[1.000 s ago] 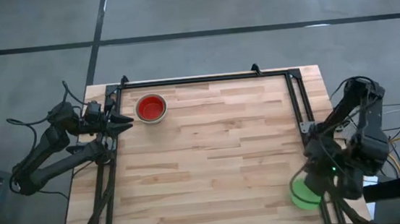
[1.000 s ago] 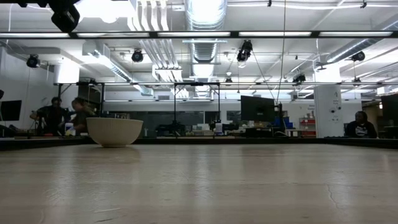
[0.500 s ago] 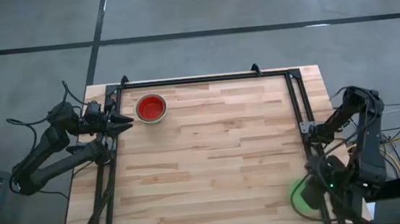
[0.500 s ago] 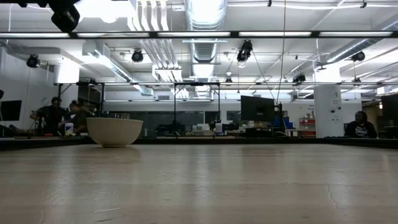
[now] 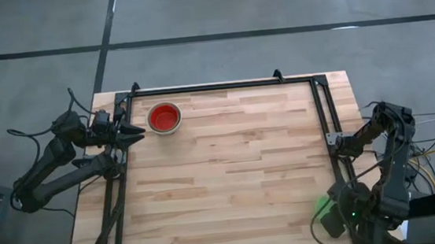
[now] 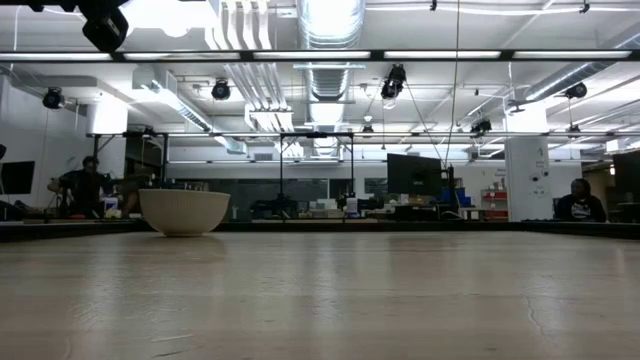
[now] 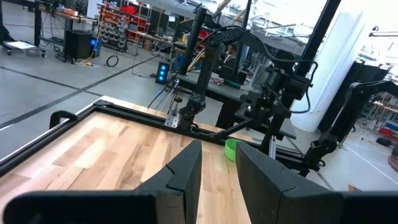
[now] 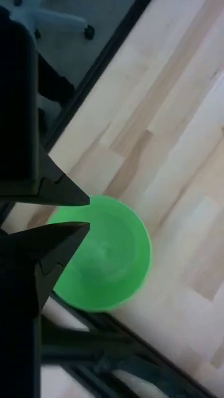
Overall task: Nest bowls inside each other
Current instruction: Stack the green bowl on the red bowl
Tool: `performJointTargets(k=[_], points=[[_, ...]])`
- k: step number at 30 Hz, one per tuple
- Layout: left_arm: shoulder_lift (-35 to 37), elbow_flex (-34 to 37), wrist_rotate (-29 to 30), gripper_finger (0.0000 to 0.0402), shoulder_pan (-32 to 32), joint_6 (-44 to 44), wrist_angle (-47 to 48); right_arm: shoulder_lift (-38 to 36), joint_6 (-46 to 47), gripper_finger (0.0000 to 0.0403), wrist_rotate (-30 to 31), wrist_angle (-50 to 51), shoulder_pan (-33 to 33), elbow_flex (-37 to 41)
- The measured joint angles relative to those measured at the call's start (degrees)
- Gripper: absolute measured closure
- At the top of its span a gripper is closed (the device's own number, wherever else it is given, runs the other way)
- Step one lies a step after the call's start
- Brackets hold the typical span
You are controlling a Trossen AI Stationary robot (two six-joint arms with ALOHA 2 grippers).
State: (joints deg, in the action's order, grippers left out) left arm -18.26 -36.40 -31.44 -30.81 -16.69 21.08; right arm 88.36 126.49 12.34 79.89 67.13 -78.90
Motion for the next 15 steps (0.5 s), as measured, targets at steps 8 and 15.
performJointTargets(k=[8, 15], points=[[0.0, 0.0, 0.0, 0.0298, 0.0, 0.0, 0.0, -1.3, 0.6, 0.0351, 1.1, -10.6, 0.6, 6.3], [0.0, 0.0, 0.0, 0.0298, 0.0, 0.0, 0.0, -1.4, 3.6, 0.0351, 1.1, -15.8, 0.6, 11.6]])
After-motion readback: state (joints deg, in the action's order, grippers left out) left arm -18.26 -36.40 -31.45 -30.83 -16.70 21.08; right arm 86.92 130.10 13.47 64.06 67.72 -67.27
